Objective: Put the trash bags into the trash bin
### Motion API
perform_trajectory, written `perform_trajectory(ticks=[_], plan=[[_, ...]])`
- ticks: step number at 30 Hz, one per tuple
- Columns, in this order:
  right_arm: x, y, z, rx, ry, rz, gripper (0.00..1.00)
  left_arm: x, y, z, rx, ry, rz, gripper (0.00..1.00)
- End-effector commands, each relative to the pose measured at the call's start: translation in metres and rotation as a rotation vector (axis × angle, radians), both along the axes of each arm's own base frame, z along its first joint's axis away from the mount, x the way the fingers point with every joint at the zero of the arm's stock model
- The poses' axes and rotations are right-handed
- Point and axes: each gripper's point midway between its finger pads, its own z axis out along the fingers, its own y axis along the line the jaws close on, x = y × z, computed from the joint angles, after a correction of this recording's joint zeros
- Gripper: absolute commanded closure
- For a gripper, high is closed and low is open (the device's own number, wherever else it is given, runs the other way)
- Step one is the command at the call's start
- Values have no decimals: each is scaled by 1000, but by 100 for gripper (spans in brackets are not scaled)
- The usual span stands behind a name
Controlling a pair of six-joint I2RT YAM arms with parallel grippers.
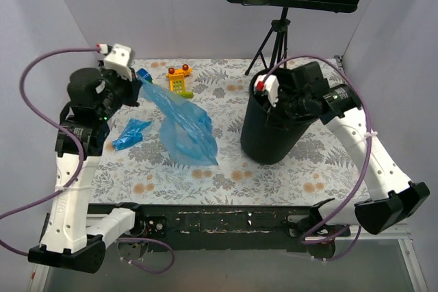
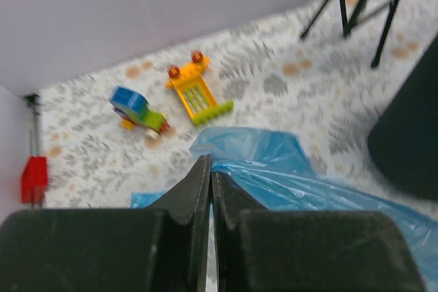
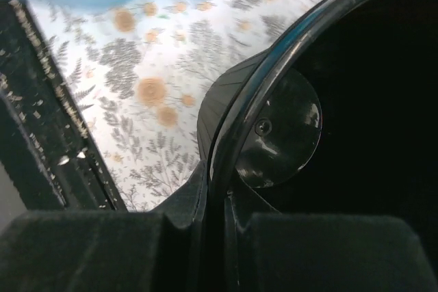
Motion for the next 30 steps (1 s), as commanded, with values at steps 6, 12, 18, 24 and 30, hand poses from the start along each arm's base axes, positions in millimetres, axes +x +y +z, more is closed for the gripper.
perform_trajectory(ticks=[6, 12, 18, 24, 30], plan=[[-53, 89, -3, 39, -109, 330, 83, 12, 19, 173, -176, -316, 65, 100], [-34, 112, 84, 266, -182, 146, 16, 9, -18, 241, -265, -407, -151, 100], [-35, 137, 202, 589, -329, 173, 14, 38, -24, 242, -289, -424, -168, 100], [-24, 178, 253, 846, -298, 174, 14, 78, -9, 251, -309, -472, -56, 100], [-4, 241, 271, 925, -293, 136, 13, 103, -4, 261, -299, -523, -2, 100]])
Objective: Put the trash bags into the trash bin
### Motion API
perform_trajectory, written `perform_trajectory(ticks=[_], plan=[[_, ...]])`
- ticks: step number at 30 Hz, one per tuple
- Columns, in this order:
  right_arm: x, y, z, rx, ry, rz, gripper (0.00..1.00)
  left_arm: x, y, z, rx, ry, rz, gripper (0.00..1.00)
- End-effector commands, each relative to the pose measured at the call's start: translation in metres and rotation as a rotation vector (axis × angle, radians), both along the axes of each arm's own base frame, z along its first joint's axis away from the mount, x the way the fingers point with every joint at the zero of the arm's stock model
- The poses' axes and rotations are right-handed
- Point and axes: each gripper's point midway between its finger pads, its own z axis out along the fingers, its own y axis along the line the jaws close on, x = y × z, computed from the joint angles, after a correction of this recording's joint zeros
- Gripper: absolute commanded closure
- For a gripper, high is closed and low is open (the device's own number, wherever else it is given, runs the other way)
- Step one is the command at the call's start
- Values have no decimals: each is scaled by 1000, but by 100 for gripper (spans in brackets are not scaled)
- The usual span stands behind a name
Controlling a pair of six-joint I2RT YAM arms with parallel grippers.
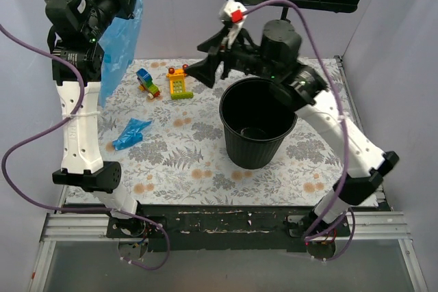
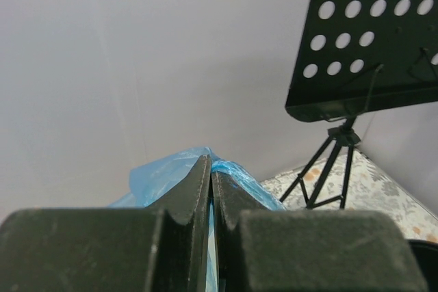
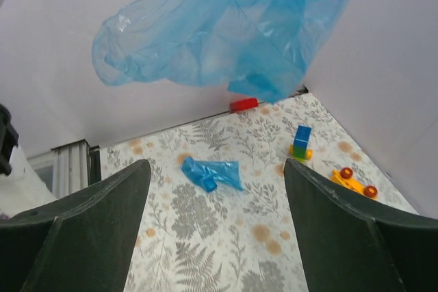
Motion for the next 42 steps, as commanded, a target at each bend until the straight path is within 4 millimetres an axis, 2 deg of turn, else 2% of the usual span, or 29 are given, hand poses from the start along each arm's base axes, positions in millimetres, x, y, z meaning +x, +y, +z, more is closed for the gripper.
perform_trajectory(ticks=[1, 3, 5, 9, 13, 17, 25, 31, 36, 39, 42], plan=[[8, 48, 33, 137, 10, -24, 13, -9, 9, 34, -22, -111, 85, 100], [8, 64, 47, 166, -1, -59, 13, -4, 7, 31, -11, -114, 110, 100], [11, 75, 52, 196, 11, -118, 13, -1, 5, 29, 10, -126, 146, 100], [19, 76, 64, 323, 73, -262, 13, 4, -8, 25, 47, -153, 223, 100], [20, 83, 65, 356, 92, -326, 12, 7, -24, 31, 106, -202, 281, 100], [25, 83, 58, 344, 88, -402, 12, 6, -30, 37, 110, -223, 319, 100], [55, 65, 41, 318, 72, -620, 10, -6, -38, 55, 105, -274, 313, 100], [67, 62, 31, 277, 4, -697, 10, -9, -40, 63, 89, -299, 313, 100], [73, 71, -9, 137, -42, -709, 10, -10, -40, 71, 64, -318, 316, 100], [76, 58, -24, 73, -65, -738, 11, -12, -39, 75, 55, -329, 315, 100], [76, 29, -30, 34, -79, -743, 16, -14, -39, 77, 48, -335, 312, 100]])
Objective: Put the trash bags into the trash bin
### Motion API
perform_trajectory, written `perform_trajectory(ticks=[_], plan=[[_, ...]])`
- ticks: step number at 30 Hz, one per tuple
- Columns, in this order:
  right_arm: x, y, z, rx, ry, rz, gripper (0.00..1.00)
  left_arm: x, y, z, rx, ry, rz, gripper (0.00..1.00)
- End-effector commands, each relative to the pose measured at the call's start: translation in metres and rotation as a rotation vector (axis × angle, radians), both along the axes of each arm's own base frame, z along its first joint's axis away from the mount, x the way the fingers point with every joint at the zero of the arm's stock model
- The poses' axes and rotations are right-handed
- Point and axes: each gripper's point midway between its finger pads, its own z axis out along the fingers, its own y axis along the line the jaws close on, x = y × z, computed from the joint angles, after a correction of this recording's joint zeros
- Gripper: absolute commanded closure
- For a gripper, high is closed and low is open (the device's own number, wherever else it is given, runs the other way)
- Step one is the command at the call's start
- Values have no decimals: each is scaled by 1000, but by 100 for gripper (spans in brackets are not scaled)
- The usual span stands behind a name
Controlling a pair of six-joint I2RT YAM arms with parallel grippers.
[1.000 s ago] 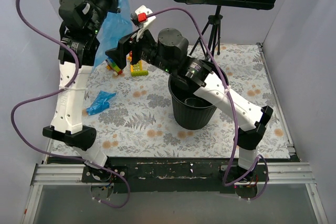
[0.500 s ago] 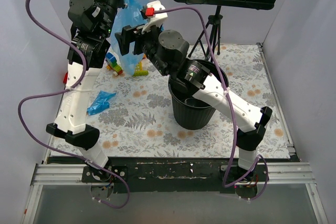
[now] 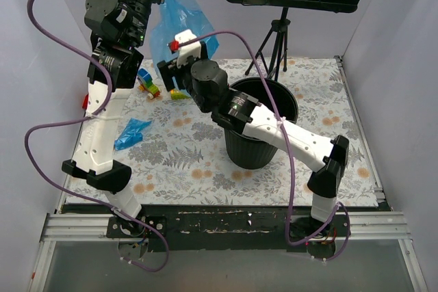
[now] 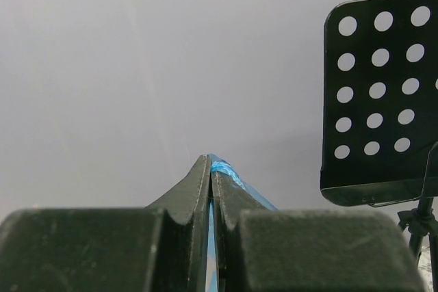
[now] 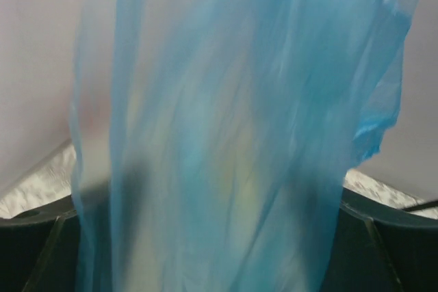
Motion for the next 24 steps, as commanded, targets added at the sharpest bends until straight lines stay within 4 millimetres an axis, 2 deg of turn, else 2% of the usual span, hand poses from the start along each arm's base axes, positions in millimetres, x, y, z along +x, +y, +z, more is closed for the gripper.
perform_trajectory(ticks=[1, 3, 4, 5, 6, 7, 9, 11, 13, 15, 16, 19, 24], plan=[[-4, -61, 27, -4, -59, -44, 20, -12, 5, 17, -29, -48, 2, 100], [-9, -84, 29, -22, -75, -11, 30, -13, 3, 15, -27, -44, -16, 100], [-11, -96, 22, -58, -66, 6, 38, -12, 0, 13, -27, -39, -25, 100], [-13, -106, 20, -78, -67, 20, 55, -11, -2, 11, -28, -32, -36, 100], [-15, -116, 17, -94, -66, 27, 86, -12, -5, 11, -27, -29, -54, 100], [-15, -125, 14, -121, -74, 24, 98, -13, -9, 9, -26, -22, -79, 100], [-16, -141, 13, -159, -99, 28, 99, -16, -20, 3, -20, -4, -147, 100], [-20, -161, 27, -149, -138, 32, 99, -22, -40, -6, 11, 23, -257, 100], [-31, -179, 47, -154, -208, 66, 99, -42, -73, -21, 94, 50, -462, 100], [-46, -200, 68, -160, -291, 65, 99, -70, -92, -29, 145, 50, -625, 100], [-61, -213, 84, -155, -341, 74, 99, -79, -99, -32, 158, 55, -678, 100], [-93, -235, 102, -198, -430, 119, 99, -87, -107, -31, 147, 72, -728, 100], [-114, -273, 115, -245, -447, 98, 99, -106, -111, -14, 157, 9, -798, 100]])
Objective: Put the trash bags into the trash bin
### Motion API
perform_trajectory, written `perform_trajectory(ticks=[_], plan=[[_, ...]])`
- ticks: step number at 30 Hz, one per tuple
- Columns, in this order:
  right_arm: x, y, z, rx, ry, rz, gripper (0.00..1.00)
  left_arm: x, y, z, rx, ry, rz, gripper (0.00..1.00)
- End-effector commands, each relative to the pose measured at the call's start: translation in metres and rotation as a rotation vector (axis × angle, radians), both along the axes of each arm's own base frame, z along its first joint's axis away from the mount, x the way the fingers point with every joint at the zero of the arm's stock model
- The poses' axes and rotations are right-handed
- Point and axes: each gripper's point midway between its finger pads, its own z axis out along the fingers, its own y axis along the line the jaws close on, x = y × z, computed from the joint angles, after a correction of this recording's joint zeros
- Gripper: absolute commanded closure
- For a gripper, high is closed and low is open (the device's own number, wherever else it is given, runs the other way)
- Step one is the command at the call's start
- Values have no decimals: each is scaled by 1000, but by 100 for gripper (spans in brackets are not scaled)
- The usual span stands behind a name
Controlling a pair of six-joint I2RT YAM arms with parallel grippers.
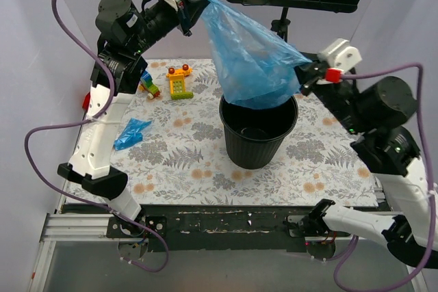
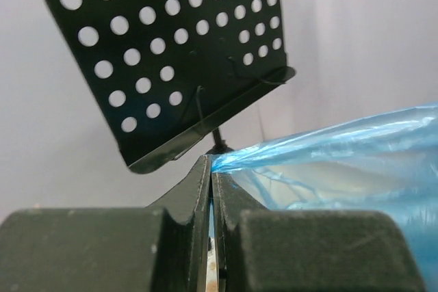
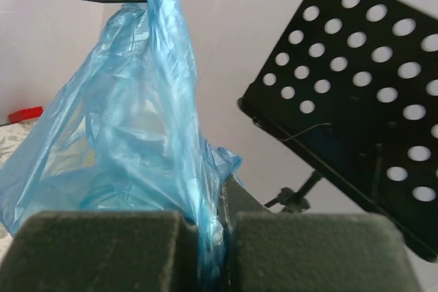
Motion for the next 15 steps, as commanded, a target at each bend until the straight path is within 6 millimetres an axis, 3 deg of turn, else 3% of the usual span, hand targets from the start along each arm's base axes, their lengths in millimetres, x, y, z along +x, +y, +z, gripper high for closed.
perform_trajectory(ticks=[1, 4, 7, 15], plan=[[-20, -25, 14, -78, -59, 3, 99, -60, 1, 41, -27, -104, -157, 100], [-27, -31, 2, -110, -5, 26, 99, -67, -7, 27, -14, -45, -224, 100], [-32, -26, -25, -122, 57, 86, 99, -69, -13, 9, 0, 1, -253, 100], [-10, -22, -43, -55, 123, 81, 99, -58, 0, 13, -29, -11, -143, 100]])
